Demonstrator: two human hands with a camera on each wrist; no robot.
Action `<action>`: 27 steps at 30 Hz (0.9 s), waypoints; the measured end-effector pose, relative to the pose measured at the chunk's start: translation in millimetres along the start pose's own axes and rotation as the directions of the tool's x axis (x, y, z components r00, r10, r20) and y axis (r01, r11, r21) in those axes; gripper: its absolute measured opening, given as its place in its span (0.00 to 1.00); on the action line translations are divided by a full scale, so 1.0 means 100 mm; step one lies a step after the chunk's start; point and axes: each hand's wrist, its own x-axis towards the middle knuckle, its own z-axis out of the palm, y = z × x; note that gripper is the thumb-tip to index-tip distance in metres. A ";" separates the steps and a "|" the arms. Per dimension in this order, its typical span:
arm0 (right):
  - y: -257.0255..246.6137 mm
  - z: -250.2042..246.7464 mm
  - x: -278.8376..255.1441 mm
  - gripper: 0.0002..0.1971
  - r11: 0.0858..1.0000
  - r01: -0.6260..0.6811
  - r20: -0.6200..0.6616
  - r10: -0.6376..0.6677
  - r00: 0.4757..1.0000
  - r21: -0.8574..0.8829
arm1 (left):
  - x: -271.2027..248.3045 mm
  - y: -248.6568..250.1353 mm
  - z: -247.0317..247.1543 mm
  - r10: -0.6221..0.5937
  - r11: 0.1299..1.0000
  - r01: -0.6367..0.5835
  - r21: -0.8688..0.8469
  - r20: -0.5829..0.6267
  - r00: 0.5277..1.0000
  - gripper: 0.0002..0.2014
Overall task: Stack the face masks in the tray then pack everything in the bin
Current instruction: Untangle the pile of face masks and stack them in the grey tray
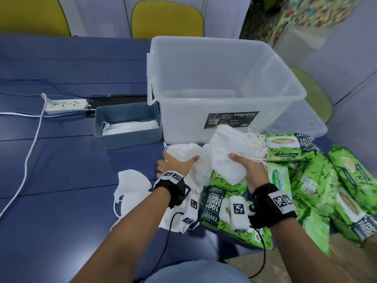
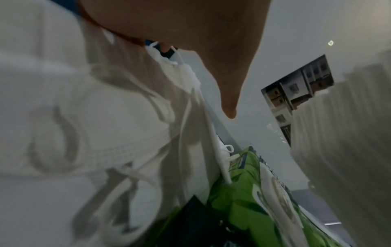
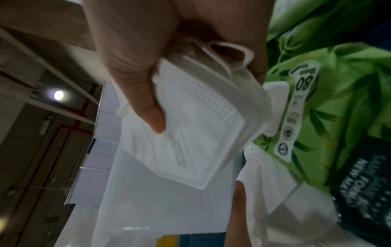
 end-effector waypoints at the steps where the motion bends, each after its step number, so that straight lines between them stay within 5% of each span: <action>1: -0.01 -0.01 -0.01 0.47 1.000 -0.002 -0.004 0.002 1.000 0.006 | -0.02 0.05 0.03 -0.017 1.000 0.017 0.017 -0.021 1.000 0.64; 7: -0.07 -0.08 -0.06 0.41 0.997 -0.070 0.037 0.069 0.997 0.037 | 0.04 0.09 0.17 0.024 0.990 -0.022 0.137 -0.018 1.000 0.56; 11: -0.06 -0.11 -0.03 0.36 0.992 -0.120 0.040 0.118 0.992 0.047 | 0.24 -0.05 0.00 0.159 0.987 -0.154 -0.056 0.098 0.982 0.42; 14: -0.03 -0.08 -0.01 0.32 0.989 -0.147 0.042 0.145 0.988 0.033 | 0.32 -0.19 -0.27 0.250 0.958 -0.245 -0.150 0.012 0.968 0.26; 20: -0.02 0.08 0.04 0.14 0.987 -0.159 0.056 0.158 0.986 0.029 | 0.24 -0.45 -0.86 0.404 0.814 -0.386 -0.435 -0.053 0.913 0.09; 27: 0.08 0.33 0.00 0.23 0.981 -0.196 0.063 0.196 0.979 -0.014 | -0.10 -0.46 -1.44 0.465 0.656 -0.356 -0.666 -0.016 0.885 0.08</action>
